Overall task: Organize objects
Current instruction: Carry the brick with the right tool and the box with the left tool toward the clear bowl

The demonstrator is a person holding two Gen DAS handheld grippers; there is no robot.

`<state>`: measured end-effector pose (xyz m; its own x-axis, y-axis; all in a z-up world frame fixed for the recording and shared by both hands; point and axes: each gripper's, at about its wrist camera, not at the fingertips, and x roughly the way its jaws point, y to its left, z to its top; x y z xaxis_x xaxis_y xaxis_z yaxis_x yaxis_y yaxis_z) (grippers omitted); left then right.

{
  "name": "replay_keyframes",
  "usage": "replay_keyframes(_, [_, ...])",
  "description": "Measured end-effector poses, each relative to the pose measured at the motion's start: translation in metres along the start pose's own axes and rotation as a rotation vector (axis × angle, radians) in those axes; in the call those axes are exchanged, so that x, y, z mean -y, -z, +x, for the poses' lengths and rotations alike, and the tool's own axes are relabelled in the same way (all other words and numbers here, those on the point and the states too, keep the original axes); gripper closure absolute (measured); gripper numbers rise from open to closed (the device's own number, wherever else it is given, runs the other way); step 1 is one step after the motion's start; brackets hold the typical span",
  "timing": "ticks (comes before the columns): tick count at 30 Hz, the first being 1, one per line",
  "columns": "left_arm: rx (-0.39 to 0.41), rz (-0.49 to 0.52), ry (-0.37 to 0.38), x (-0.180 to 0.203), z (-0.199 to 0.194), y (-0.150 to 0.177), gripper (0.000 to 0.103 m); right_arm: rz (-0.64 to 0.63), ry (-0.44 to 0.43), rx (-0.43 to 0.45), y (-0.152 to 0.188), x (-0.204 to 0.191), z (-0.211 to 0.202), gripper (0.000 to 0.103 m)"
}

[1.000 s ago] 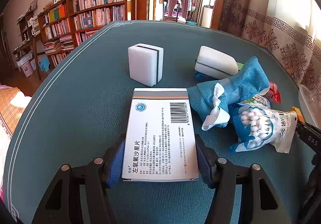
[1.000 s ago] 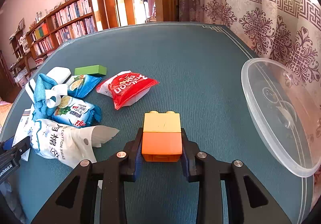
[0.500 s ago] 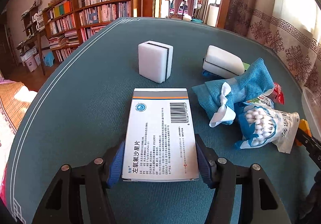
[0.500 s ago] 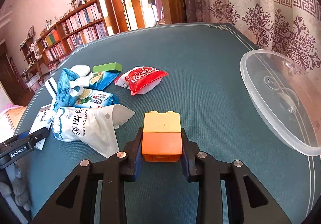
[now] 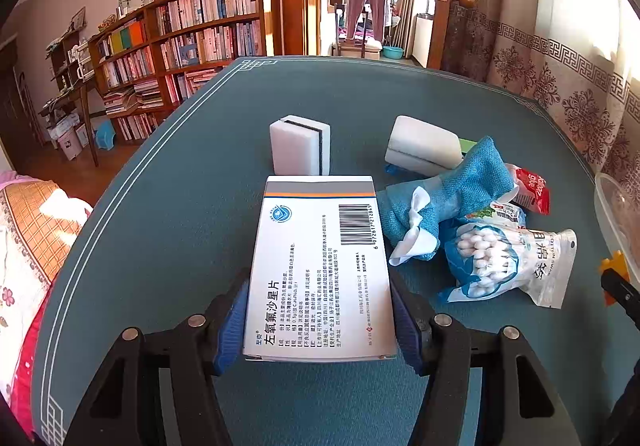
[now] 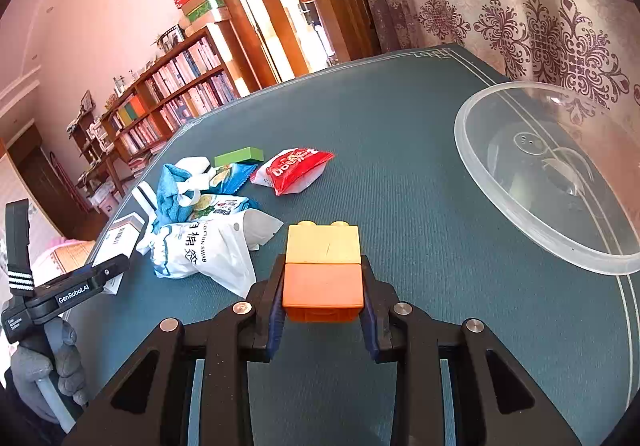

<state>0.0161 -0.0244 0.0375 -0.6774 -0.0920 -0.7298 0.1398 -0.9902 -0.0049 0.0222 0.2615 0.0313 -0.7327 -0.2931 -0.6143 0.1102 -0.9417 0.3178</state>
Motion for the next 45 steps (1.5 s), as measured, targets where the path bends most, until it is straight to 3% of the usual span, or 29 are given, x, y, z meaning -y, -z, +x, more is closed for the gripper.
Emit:
replay_keyframes(11, [0.016,0.014,0.04,0.007,-0.007,-0.004,0.037,0.027,0.08,0.052,-0.004,0.013,-0.021,0.07])
replay_keyframes(18, [0.045,0.059,0.07,0.025,-0.021,-0.007,0.037,0.055,0.196,0.139,-0.028,0.039,-0.047,0.07])
replay_keyframes(22, [0.056,0.097,0.078,0.039,-0.027,-0.009,0.037,0.077,0.289,0.146,-0.039,0.064,-0.05,0.07])
replay_keyframes(27, [0.07,0.153,0.078,0.067,-0.034,-0.013,0.037,0.086,0.372,0.132,-0.041,0.088,-0.046,0.07])
replay_keyframes(34, [0.097,0.251,0.106,0.121,-0.048,-0.021,0.037,0.104,0.405,0.099,-0.035,0.112,-0.037,0.069])
replay_keyframes(36, [0.096,0.275,0.132,0.138,-0.05,-0.024,0.037,0.107,0.4,0.105,-0.033,0.113,-0.036,0.065])
replay_keyframes(37, [0.096,0.286,0.147,0.146,-0.051,-0.025,0.037,0.113,0.4,0.105,-0.033,0.114,-0.036,0.056])
replay_keyframes(39, [0.096,0.303,0.178,0.163,-0.051,-0.028,0.037,0.133,0.399,0.117,-0.031,0.116,-0.038,0.047])
replay_keyframes(45, [0.085,0.346,0.254,0.215,-0.05,-0.042,0.037,0.168,0.43,0.185,-0.029,0.12,-0.048,0.047])
